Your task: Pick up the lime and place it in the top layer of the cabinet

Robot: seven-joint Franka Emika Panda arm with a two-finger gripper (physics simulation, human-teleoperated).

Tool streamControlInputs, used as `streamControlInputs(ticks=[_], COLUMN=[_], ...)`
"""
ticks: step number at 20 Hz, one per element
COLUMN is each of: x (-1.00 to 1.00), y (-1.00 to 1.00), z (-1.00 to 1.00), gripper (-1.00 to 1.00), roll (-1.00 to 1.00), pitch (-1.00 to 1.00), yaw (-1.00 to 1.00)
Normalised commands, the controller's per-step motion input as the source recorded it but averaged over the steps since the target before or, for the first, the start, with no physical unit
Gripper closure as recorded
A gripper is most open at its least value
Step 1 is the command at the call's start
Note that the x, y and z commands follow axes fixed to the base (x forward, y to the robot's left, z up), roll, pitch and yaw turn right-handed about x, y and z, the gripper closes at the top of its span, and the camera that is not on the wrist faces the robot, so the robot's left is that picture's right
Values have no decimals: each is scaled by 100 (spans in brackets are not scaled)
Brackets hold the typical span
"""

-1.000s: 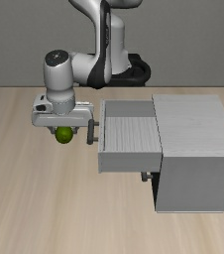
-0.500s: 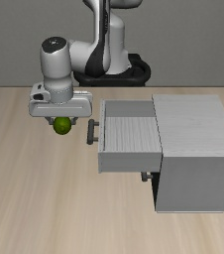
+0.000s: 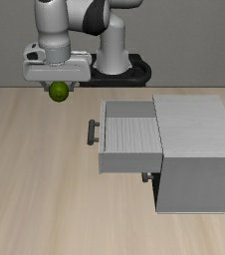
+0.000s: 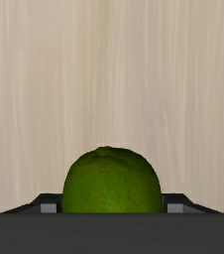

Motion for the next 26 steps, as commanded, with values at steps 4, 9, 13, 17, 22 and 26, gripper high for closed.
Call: streamControlInputs(ticks=[4,9,13,17,22,26], x=[0,0,0,0,0,75], y=[0,60,100,100,100,25], z=[100,40,0,0,0,0], gripper=[100,100,100,100,100,100], roll=[0,0,0,0,0,0], pitch=[0,0,0,0,0,0], yaw=[0,0,0,0,0,0])
